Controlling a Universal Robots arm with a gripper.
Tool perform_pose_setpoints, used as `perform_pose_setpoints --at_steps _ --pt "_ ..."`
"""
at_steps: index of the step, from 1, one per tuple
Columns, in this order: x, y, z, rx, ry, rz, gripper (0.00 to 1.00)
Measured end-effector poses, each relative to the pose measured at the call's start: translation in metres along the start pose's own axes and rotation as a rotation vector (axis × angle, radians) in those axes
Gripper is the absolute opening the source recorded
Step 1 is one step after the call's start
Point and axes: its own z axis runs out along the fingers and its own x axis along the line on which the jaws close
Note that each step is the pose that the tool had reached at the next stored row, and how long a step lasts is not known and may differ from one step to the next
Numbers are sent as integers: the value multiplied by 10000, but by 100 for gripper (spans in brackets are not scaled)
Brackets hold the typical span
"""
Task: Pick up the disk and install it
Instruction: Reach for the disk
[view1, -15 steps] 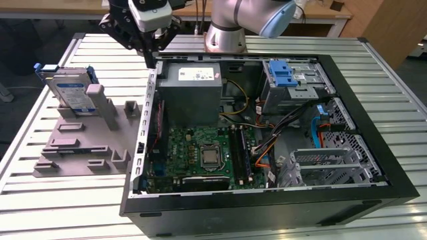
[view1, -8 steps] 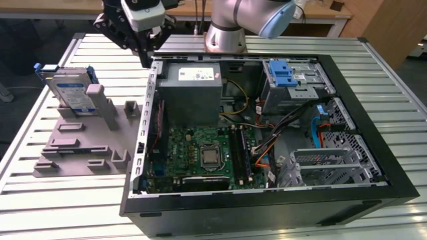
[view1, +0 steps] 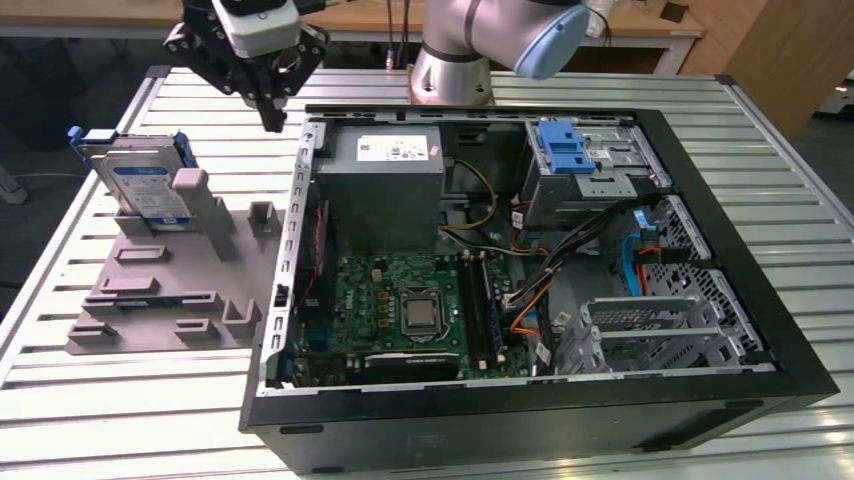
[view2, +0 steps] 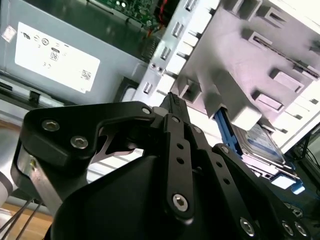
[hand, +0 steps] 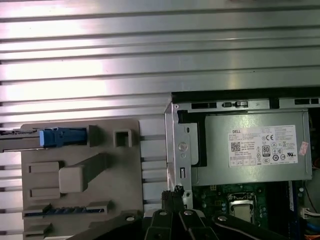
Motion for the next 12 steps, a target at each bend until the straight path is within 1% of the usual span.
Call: perform_pose_setpoints --at_steps 7,10,12 --pt "235 89 15 2 5 -2 11" --pt "348 102 25 1 4 1 11" --pt "436 96 33 1 12 -1 11"
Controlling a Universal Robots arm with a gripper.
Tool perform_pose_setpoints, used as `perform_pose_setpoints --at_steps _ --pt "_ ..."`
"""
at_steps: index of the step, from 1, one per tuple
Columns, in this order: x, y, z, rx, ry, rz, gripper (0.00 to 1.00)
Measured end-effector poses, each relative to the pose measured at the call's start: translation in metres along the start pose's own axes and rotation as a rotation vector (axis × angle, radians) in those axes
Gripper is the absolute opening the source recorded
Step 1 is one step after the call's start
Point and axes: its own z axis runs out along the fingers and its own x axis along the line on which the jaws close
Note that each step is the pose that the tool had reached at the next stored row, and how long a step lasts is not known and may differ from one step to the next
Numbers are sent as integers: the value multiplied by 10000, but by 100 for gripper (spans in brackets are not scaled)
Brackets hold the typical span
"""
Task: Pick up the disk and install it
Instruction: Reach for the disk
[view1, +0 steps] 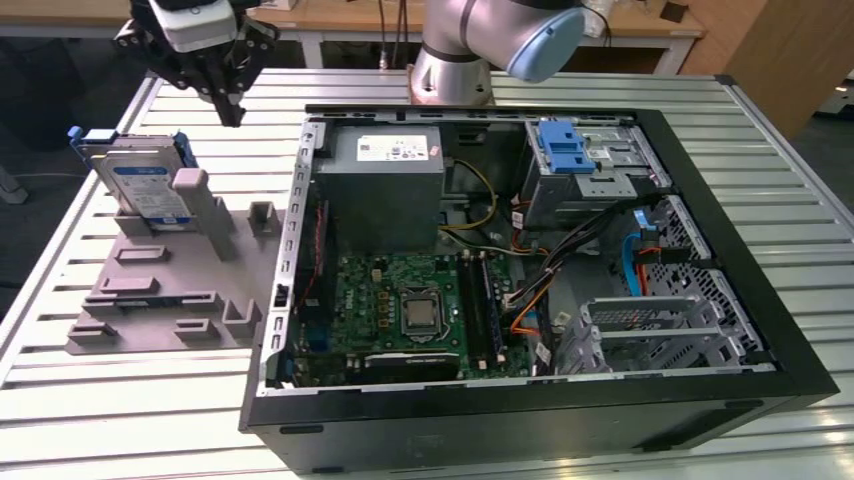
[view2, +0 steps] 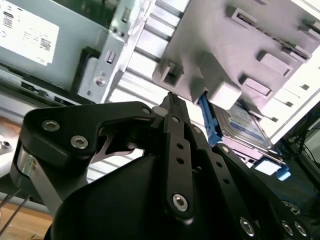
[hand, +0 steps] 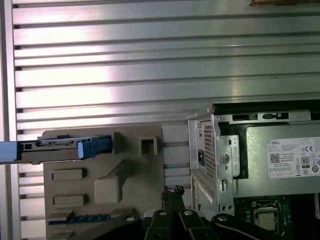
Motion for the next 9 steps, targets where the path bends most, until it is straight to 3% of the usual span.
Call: perform_pose_setpoints --at_steps 2,9 --pt "68 -5 7 1 22 3 11" --pt "74 -5 8 2 28 2 11"
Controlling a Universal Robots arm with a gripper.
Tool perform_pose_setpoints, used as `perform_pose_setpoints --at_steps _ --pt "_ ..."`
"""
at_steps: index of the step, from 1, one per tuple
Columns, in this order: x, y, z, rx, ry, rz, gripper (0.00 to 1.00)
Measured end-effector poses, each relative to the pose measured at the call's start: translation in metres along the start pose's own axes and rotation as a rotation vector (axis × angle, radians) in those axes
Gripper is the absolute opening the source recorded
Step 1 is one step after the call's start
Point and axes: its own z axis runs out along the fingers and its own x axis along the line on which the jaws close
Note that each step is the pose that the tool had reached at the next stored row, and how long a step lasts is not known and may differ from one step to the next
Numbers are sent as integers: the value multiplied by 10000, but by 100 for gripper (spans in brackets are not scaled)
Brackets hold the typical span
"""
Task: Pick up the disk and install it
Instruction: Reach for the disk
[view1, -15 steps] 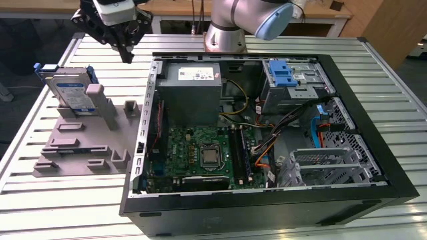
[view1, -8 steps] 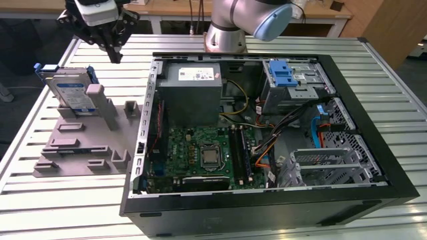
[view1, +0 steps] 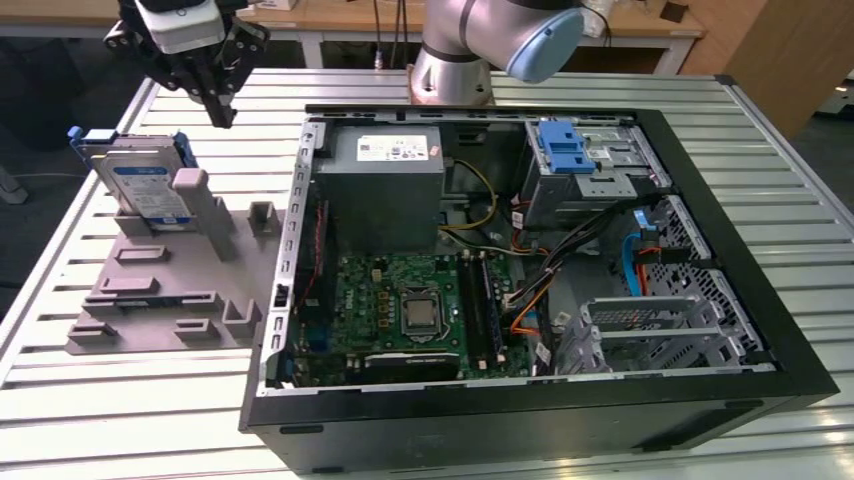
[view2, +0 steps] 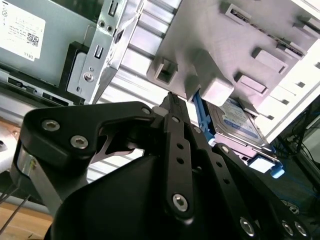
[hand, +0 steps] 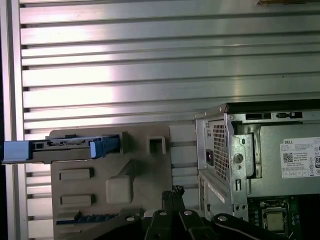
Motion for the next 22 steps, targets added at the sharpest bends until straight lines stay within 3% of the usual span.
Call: perform_pose_setpoints --at_steps 6,15,22 --pt "13 1 -1 1 2 0 11" --pt "168 30 0 0 1 1 11" --pt "170 32 0 0 1 0 11"
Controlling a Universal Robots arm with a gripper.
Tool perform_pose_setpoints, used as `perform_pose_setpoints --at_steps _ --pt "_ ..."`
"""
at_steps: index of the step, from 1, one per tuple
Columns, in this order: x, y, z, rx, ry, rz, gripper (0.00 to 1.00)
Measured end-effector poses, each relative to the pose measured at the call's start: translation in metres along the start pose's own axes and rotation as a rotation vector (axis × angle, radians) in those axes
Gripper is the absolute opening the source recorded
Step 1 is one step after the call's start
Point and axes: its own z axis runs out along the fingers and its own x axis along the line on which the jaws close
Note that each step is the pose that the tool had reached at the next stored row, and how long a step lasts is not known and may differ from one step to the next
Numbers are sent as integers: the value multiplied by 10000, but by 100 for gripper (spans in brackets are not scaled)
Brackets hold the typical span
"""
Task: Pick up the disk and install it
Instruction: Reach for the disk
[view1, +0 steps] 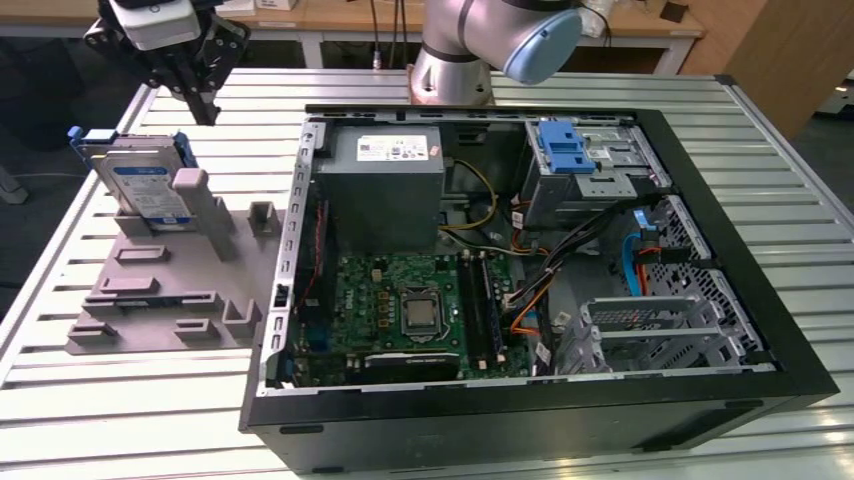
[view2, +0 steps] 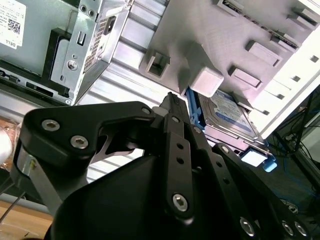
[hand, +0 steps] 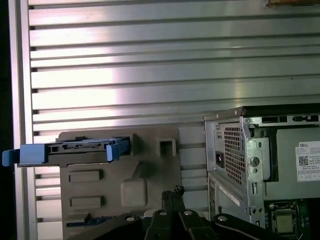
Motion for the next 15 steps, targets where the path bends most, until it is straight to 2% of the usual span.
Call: perform_pose_setpoints --at_steps 4,8,12,15 --pt "1 0 0 0 0 0 11" --pt "33 1 -1 0 0 0 11" --pt "118 10 -1 0 0 -1 11" --pt "223 26 -1 0 0 0 11"
